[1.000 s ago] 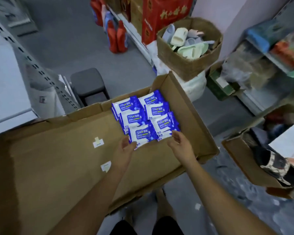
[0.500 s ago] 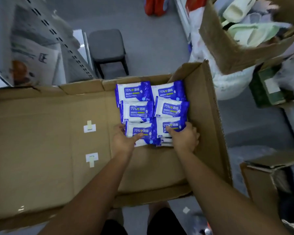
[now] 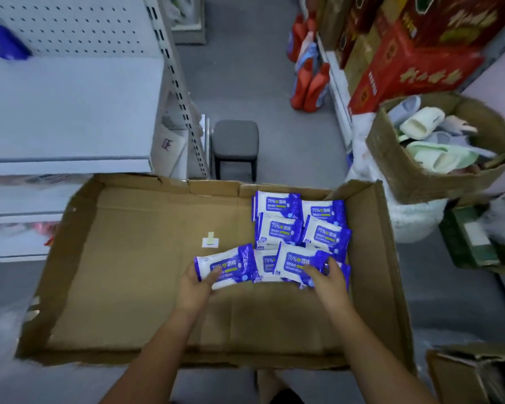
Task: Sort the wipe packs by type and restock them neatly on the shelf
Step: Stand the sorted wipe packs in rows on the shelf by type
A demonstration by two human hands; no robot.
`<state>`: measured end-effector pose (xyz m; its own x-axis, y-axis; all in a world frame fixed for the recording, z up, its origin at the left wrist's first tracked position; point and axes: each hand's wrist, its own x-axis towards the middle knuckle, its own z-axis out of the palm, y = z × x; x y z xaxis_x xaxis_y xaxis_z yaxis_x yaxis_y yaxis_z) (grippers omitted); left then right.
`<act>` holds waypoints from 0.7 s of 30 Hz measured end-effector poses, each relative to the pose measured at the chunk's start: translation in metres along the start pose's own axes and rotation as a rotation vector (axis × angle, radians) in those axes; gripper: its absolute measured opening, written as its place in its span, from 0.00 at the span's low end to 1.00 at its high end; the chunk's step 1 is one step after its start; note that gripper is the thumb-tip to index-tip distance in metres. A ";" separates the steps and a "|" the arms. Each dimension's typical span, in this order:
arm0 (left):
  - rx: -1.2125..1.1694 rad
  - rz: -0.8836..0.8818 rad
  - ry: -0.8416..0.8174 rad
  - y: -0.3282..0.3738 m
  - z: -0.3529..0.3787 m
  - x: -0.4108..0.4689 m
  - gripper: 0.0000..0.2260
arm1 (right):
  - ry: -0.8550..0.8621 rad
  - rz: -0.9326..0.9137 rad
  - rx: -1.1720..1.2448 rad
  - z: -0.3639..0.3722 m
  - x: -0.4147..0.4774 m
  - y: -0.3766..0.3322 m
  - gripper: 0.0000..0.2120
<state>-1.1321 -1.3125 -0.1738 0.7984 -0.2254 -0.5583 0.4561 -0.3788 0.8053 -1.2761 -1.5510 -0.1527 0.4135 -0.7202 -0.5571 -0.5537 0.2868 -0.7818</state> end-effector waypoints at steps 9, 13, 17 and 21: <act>-0.236 0.064 0.084 -0.015 -0.220 -0.088 0.06 | -0.228 -0.162 -0.047 0.139 -0.146 -0.035 0.07; -0.293 0.105 0.112 -0.026 -0.315 -0.125 0.07 | -0.347 -0.154 -0.093 0.214 -0.215 -0.041 0.12; -0.347 0.096 0.143 -0.031 -0.402 -0.138 0.09 | -0.480 -0.161 -0.078 0.282 -0.262 -0.049 0.14; -0.342 0.118 0.167 -0.024 -0.462 -0.132 0.07 | -0.522 -0.167 -0.021 0.332 -0.288 -0.065 0.13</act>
<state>-1.0669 -0.8588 -0.0271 0.8935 -0.0896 -0.4401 0.4391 -0.0316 0.8979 -1.1191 -1.1522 -0.0340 0.7977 -0.3446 -0.4949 -0.4616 0.1792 -0.8688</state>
